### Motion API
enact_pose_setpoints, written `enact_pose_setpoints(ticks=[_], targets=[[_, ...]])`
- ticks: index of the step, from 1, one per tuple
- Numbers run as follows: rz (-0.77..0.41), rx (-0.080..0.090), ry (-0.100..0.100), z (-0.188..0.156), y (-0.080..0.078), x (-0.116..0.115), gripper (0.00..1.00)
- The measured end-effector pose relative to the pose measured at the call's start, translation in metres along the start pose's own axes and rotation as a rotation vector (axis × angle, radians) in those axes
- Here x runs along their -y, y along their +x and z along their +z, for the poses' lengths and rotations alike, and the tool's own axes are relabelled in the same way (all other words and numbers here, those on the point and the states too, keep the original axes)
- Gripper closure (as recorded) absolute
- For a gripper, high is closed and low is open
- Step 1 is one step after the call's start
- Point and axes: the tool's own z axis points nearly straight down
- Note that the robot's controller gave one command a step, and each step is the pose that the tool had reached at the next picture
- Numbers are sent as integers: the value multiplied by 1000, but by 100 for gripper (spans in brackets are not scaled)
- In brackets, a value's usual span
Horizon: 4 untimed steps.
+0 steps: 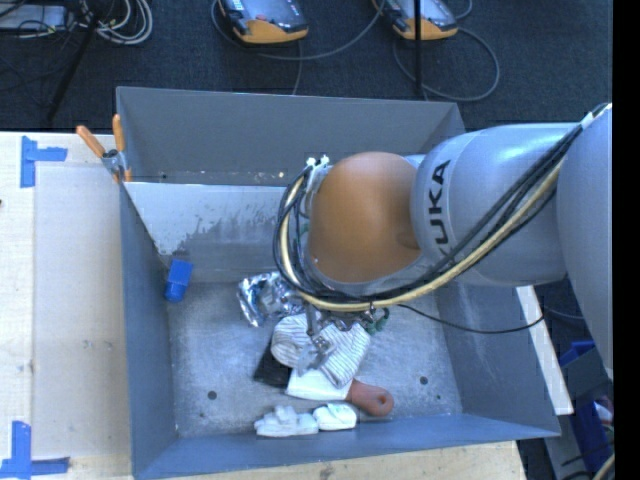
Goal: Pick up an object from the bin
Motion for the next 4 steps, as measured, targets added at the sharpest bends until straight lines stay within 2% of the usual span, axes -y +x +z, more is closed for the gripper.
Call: enact_pose_setpoints(ticks=[1,2,3,4], targets=[[-84,-1,-2,20,13,5,0],[130,-7,-4,0,48,9,0],[122,-8,-9,35,28,56,100],[123,-8,-9,35,28,56,100]])
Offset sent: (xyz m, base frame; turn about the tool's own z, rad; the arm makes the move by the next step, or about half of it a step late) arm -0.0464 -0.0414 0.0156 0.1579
